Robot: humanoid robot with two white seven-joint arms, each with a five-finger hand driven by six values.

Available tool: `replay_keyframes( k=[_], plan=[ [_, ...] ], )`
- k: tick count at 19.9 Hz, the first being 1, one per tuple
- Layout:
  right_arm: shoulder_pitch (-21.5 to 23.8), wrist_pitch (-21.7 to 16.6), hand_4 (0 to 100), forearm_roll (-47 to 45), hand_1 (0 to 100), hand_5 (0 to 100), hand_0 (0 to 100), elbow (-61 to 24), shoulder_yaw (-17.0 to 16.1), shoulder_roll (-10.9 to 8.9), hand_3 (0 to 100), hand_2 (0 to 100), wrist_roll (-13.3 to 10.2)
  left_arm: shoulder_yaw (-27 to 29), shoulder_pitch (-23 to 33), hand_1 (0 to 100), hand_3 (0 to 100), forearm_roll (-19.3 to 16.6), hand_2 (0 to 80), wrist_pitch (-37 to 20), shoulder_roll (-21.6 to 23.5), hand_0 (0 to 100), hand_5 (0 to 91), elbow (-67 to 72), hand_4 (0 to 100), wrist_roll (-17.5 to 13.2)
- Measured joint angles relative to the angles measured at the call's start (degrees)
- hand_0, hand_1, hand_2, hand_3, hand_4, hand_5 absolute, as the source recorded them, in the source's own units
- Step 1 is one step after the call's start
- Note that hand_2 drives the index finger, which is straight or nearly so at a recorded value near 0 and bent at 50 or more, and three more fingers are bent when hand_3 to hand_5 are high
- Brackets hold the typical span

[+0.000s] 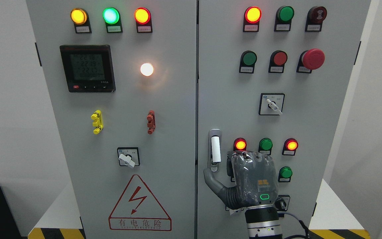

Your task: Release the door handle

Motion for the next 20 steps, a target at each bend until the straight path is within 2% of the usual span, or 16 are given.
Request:
replay_keyframes(
  k=[11, 14, 20],
  plan=[
    [-2.2, 0.0, 100, -0.1, 42, 94, 13, 2.3, -0.5, 0.01, 100, 87, 0.2, 0.0, 0.0, 0, 9, 0.0, 2.4, 0.0, 0.0, 0, 0.0, 0.0, 1, 0.2],
    [-2.5, 0.1, 100, -0.1, 41, 94, 20, 2.8, -0.7, 0.01, 100, 87, 0.3, 0.0, 0.0, 0, 9, 0.0, 2.4, 0.0, 0.0, 0, 0.0, 0.0, 1, 0.1],
    [-2.7, 0.1, 100, -0.1, 42, 94, 25, 3.4, -1.2, 0.01, 100, 88, 0.2, 0.0, 0.0, 0, 9, 0.0, 2.3, 0.0, 0.0, 0, 0.0, 0.0, 1, 0.1]
  ],
)
